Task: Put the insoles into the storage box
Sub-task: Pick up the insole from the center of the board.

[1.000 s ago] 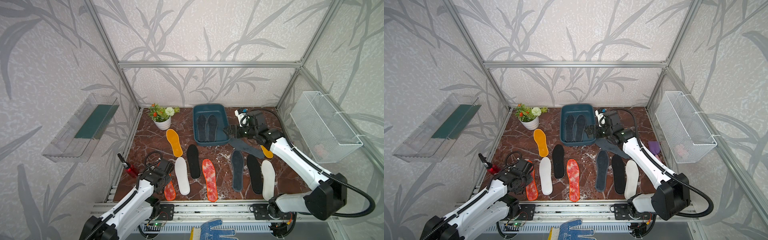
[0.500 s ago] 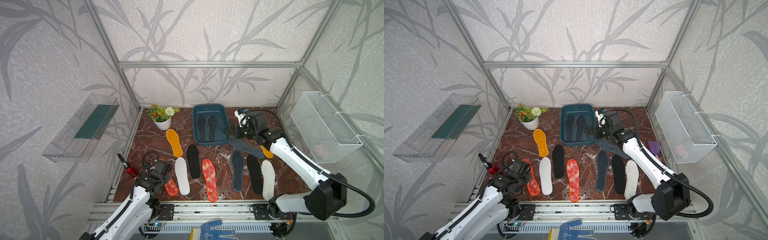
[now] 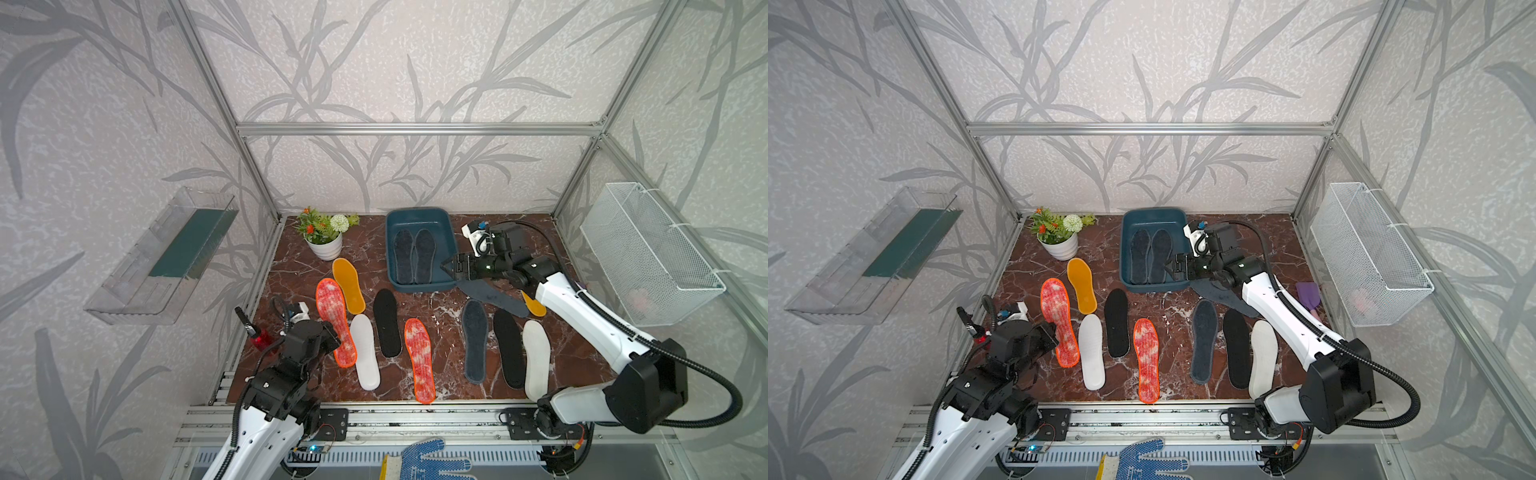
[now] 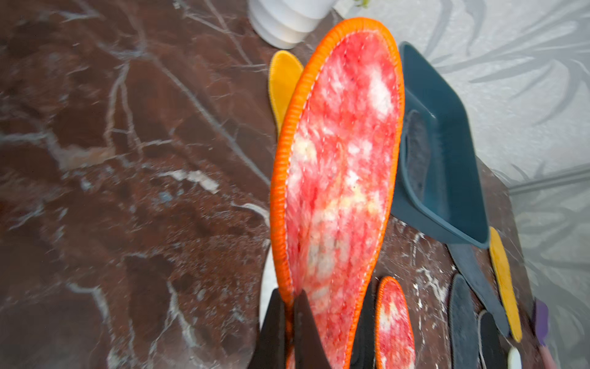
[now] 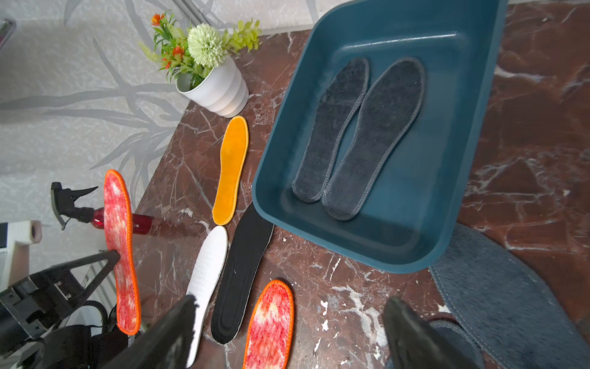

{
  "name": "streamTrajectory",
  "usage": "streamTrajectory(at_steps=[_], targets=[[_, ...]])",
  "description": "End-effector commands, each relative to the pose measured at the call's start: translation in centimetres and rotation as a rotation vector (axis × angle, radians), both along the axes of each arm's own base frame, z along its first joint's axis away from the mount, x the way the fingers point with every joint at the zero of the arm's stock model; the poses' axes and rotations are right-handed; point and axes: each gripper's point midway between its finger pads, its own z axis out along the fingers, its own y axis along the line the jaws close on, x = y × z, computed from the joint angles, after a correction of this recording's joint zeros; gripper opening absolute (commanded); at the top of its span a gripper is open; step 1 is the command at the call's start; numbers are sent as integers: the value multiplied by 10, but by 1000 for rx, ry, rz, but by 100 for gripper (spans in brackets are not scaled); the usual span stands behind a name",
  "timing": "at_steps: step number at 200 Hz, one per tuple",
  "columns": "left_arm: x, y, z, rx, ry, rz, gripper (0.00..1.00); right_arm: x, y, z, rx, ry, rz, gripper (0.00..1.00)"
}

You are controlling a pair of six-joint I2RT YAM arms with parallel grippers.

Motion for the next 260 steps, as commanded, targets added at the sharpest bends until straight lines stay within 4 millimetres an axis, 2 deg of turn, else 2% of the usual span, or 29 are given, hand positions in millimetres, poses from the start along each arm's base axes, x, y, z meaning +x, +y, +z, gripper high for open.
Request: streamTrajectory(at_steps=[1,13,50,88,155,260], targets=[[23,-38,46,-38,-133,-191,0,-19,23,1,36,20,88,85],[32,-50,58,-53,-157,-238,0,-30,37,-1,30,13,131,81],[58,-71,81,-42,-234,-305,0,-65,82,4,98,5,260,70],[73,-97,85,-82,-258,-370,0,-83,116,6,169,16,324,65],[72,-117,91,-75,-270,-436,0,-79,147,0,232,22,295,52],[68,-124,89,-108,-252,-459,0,-63,161,-3,283,42,255,31]])
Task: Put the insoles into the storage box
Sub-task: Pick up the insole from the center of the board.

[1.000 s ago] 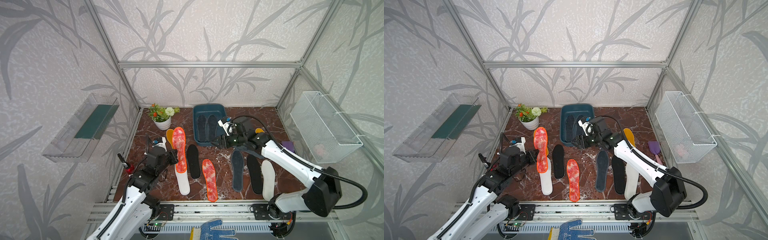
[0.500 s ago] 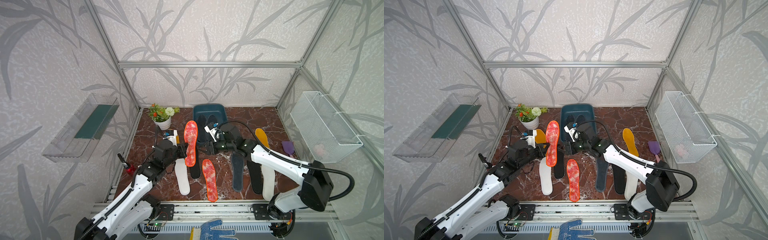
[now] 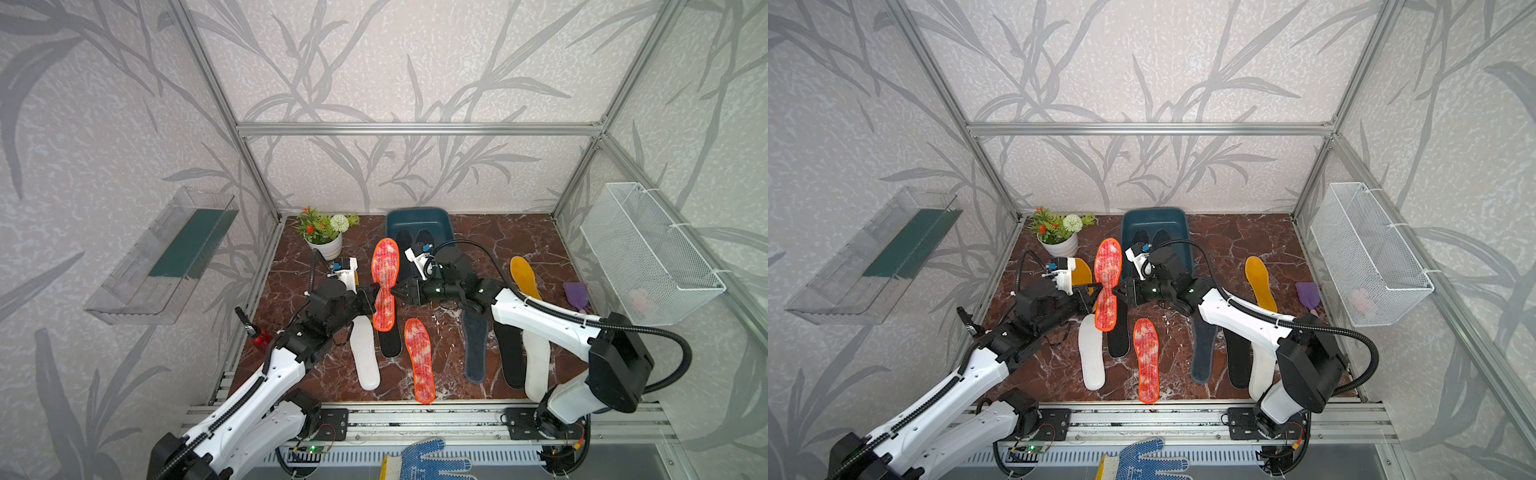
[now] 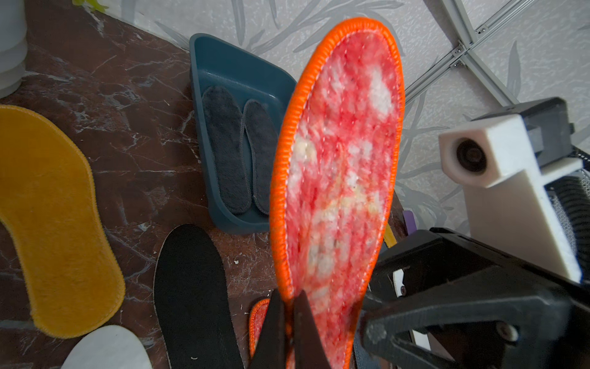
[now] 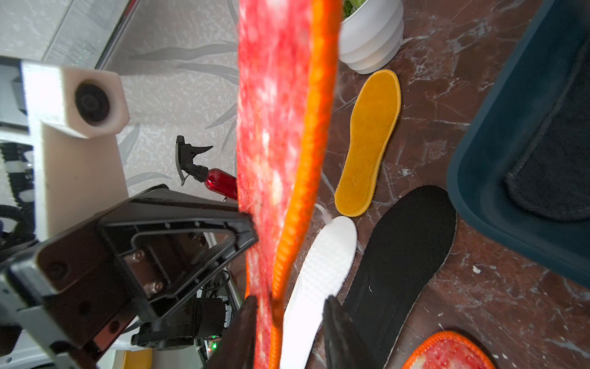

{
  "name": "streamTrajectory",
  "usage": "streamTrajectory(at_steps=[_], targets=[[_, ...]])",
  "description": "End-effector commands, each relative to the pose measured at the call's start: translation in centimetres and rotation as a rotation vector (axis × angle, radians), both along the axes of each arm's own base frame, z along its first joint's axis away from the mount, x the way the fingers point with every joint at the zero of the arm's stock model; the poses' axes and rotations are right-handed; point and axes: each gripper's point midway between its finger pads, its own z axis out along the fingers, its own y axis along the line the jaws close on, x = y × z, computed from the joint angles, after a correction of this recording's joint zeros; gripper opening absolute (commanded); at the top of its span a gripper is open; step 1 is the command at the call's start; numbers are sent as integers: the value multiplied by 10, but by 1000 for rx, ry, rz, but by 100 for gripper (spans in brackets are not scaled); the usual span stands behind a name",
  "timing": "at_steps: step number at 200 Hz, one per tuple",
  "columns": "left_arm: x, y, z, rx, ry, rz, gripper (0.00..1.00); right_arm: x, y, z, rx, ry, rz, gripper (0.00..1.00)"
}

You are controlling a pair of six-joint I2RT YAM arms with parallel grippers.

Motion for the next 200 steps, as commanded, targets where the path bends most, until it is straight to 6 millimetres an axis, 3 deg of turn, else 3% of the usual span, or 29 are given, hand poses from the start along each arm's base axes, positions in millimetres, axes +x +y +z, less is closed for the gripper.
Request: streamTrajectory(at_steps=[1,64,114,123,140,164,167,169,200], targets=[[2,-4,14,-24,-21,-9,0,5,8,9,37,-16,-6,31],[1,0,11,-18,-10,13,0,6,17,16,78,15,13,0],[2,4,8,11,5,32,3,9,8,21,83,25,-18,0],[1,5,8,18,6,33,9,12,4,20,83,32,-29,0],[1,7,9,28,4,40,34,17,-3,21,91,41,-51,0],[2,12,12,35,-5,65,79,24,-15,19,91,51,-81,0],[2,13,12,37,-5,67,94,25,-16,19,92,50,-84,0],[2,13,12,39,-6,69,98,26,-17,19,92,51,-85,0],[-1,25,21,77,-32,110,99,38,-38,16,53,45,-130,0]])
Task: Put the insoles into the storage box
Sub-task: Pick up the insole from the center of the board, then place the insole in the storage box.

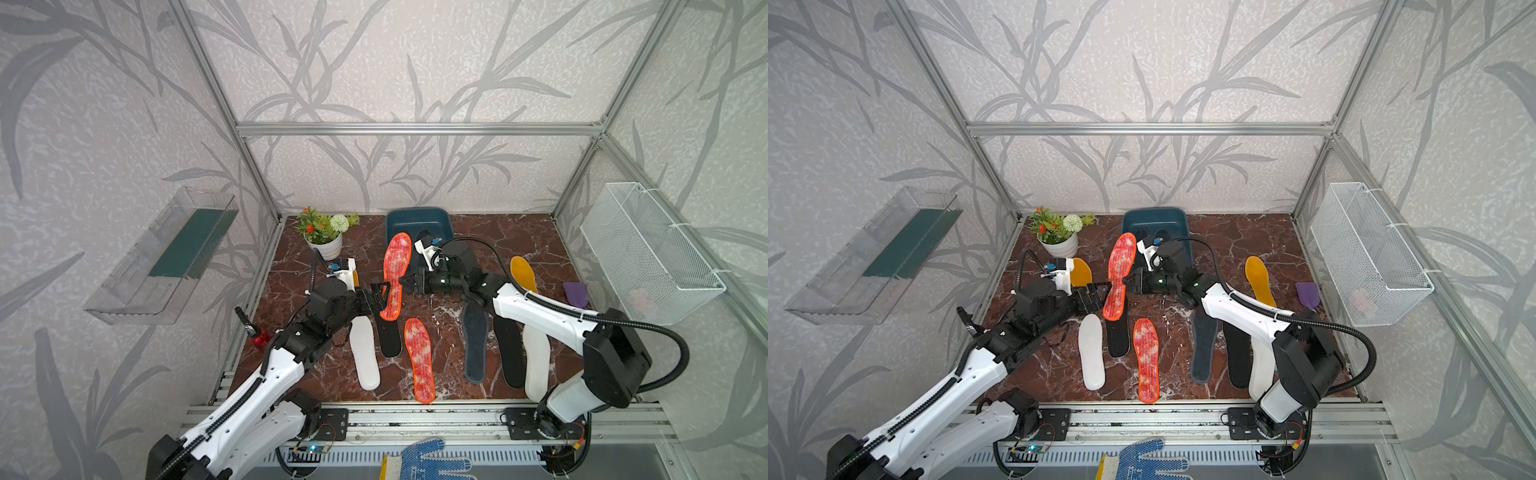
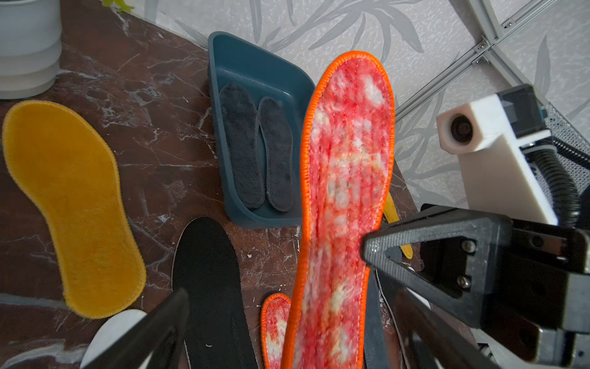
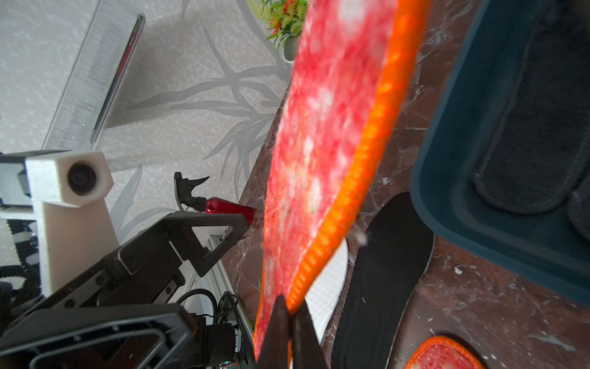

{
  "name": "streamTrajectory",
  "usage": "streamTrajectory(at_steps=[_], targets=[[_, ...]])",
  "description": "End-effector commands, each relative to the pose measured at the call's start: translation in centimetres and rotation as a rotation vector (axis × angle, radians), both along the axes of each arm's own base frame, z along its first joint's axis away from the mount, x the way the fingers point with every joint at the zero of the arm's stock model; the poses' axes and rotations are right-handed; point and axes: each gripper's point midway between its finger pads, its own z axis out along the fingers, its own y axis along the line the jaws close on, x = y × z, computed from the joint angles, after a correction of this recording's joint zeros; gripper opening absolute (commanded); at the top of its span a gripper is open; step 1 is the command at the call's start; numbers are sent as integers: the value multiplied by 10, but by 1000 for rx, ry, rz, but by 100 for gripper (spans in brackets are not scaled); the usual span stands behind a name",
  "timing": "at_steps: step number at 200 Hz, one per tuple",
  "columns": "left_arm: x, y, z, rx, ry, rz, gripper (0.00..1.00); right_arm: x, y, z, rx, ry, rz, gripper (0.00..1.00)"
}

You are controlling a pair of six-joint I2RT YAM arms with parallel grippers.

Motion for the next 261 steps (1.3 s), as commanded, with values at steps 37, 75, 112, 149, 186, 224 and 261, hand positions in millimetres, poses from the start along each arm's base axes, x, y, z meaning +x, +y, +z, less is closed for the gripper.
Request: streamTrajectory(at_steps=[37,75,112,149,186,224,261], targets=[[-15,41,31,123,-85,118,99,31,-51,12,-93,-9,-73,0],[-35,75,22,182,-95,226,99,55,-64,11,-181,4,-39,0],[-56,99,11,192,-73,303,99,82,-52,2,-252,-2,38,0],[-69,112,6,188,-66,340,99,113,-36,-9,-281,21,68,0],[-69,113,4,180,-59,351,99,141,-23,-32,-320,52,78,0],[-68,114,6,195,-62,352,99,163,-16,-50,-364,59,86,0],[-68,115,6,194,-62,354,99,180,-9,-65,-371,78,93,0]])
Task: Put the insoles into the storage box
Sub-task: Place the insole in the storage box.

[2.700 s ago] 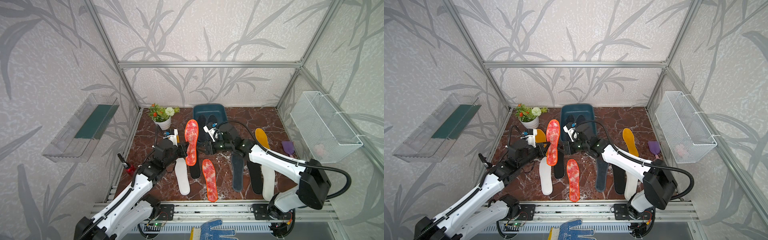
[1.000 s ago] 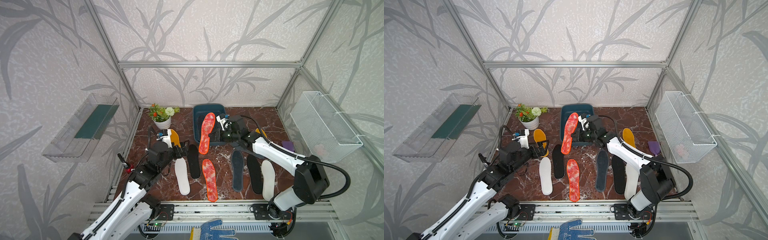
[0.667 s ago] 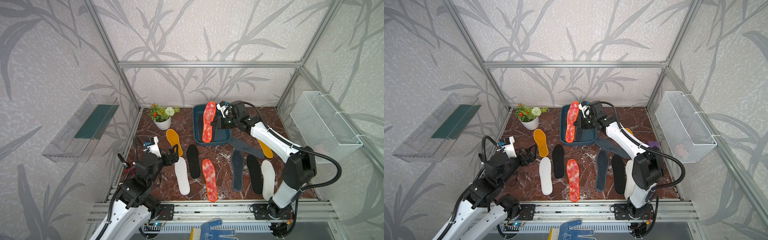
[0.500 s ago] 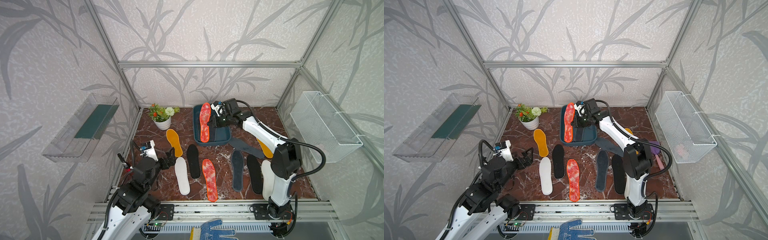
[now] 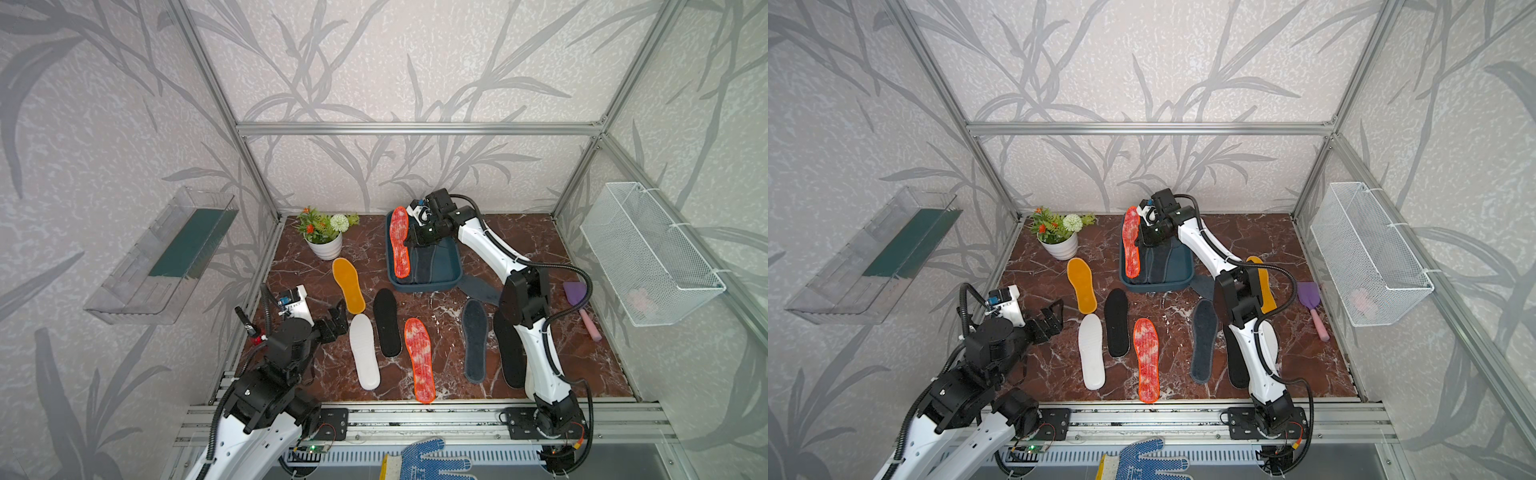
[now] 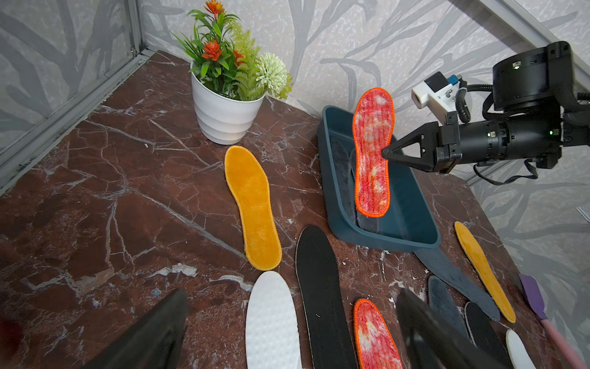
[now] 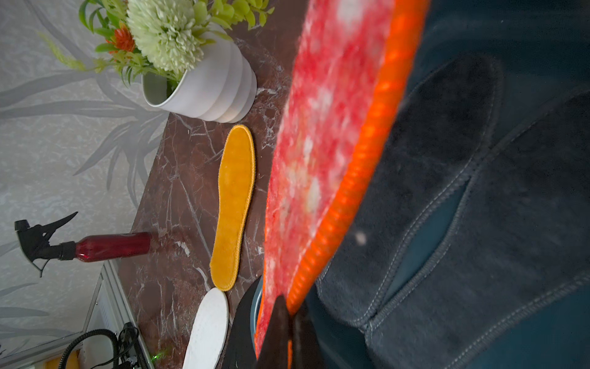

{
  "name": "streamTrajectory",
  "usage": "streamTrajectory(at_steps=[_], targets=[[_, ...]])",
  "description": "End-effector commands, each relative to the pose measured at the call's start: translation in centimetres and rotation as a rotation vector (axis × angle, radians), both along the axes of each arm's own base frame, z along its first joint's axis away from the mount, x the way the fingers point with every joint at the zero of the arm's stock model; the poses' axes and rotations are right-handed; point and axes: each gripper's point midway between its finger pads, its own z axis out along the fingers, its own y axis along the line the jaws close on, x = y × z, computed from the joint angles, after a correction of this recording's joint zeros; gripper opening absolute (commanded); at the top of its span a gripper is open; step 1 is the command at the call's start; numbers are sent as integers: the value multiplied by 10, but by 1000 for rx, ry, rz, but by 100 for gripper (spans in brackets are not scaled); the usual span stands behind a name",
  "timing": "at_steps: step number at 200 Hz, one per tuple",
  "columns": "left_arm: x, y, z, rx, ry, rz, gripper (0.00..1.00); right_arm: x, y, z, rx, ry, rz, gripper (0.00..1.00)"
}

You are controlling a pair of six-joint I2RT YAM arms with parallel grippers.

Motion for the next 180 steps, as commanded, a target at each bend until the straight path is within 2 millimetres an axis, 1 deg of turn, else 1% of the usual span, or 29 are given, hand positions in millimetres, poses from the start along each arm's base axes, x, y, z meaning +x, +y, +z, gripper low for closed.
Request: streamTrajectory(at_steps=[1,27,65,180], targets=[[-1,6,-6,21,23,29,99,2,-3,-7,-28,29,11,0],[-2,7,-7,25,27,32,99,9,0,-19,-39,42,14,0],[-2,8,-5,26,24,34,99,15,-3,-41,-63,63,2,0],[-1,6,-9,22,37,32,99,29,-6,-89,-104,84,-17,0]])
